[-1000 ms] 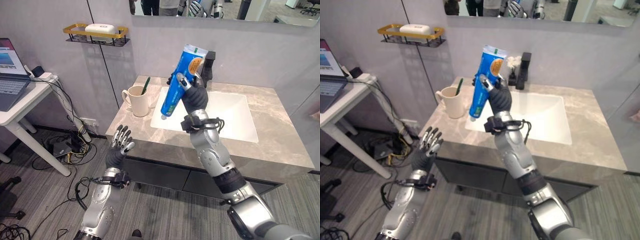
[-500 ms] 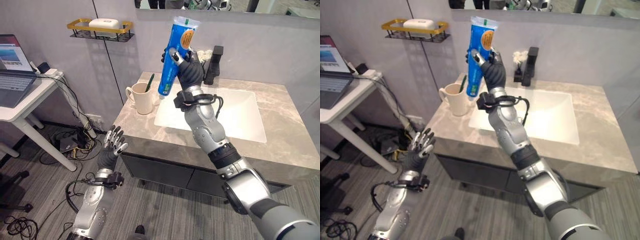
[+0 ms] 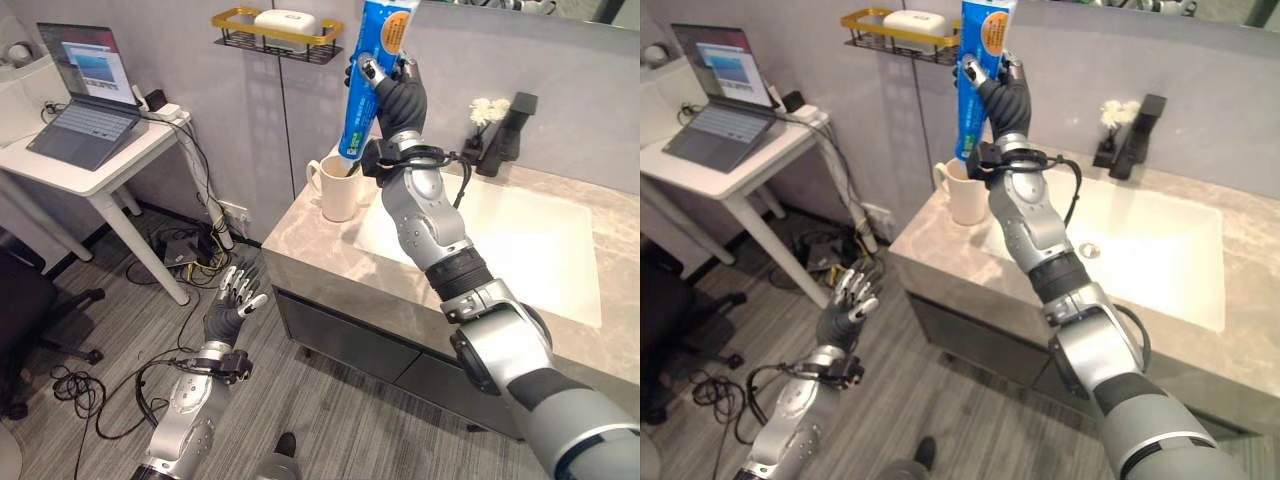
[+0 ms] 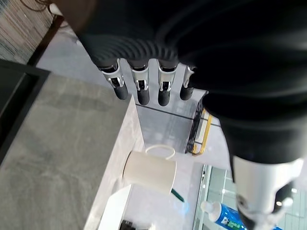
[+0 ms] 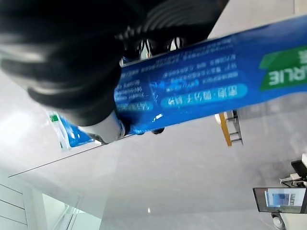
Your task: Put brush and paste in cup on sink, flatten towel.
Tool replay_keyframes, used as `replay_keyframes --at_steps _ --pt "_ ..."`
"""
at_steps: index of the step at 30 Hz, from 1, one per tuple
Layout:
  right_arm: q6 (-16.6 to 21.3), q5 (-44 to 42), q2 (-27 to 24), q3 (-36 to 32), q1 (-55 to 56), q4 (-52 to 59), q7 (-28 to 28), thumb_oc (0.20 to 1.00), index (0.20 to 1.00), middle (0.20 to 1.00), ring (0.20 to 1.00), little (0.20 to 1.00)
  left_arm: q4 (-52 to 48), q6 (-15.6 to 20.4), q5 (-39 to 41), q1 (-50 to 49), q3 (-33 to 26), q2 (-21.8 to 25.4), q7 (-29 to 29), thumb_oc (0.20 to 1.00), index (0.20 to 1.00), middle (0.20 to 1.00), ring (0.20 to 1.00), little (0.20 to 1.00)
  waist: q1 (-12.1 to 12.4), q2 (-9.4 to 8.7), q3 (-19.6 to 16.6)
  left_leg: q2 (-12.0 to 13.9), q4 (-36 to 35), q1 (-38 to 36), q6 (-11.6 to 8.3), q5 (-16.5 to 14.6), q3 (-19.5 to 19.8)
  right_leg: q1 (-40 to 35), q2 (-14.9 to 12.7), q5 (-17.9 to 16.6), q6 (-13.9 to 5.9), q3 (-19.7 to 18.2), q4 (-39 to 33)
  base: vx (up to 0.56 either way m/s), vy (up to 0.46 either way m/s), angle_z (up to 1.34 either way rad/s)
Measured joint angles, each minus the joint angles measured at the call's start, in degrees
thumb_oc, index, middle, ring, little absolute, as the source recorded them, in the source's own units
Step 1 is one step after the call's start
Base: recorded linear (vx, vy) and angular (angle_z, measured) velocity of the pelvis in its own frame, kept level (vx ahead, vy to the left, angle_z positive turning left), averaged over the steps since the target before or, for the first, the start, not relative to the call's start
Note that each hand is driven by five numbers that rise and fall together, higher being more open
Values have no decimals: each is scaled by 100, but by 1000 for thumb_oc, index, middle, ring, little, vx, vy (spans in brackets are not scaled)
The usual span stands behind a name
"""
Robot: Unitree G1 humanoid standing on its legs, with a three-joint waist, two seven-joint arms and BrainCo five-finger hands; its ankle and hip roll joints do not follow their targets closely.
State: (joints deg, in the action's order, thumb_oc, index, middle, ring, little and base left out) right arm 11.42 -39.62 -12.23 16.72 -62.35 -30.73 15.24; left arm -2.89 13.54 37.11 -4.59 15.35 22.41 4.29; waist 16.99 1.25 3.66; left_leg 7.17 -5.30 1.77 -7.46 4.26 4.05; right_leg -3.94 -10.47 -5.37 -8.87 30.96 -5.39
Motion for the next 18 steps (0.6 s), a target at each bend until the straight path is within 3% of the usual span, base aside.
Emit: replay_keyframes --at_steps 9,18 --pt "2 -4 -124 -43 -245 -659 123 200 200 200 200 200 0 -13 -2 134 380 223 -104 1000 1000 1000 1000 1000 170 -62 38 -129 1 178 17 38 265 2 -95 42 -59 272 37 -8 29 16" --pt "-3 -5 -287 -80 -276 -848 125 200 200 200 200 200 1 -44 -2 303 404 226 -117 1000 1000 1000 1000 1000 258 -12 112 -180 21 356 26 45 335 112 -142 59 -111 357 -4 14 0 6"
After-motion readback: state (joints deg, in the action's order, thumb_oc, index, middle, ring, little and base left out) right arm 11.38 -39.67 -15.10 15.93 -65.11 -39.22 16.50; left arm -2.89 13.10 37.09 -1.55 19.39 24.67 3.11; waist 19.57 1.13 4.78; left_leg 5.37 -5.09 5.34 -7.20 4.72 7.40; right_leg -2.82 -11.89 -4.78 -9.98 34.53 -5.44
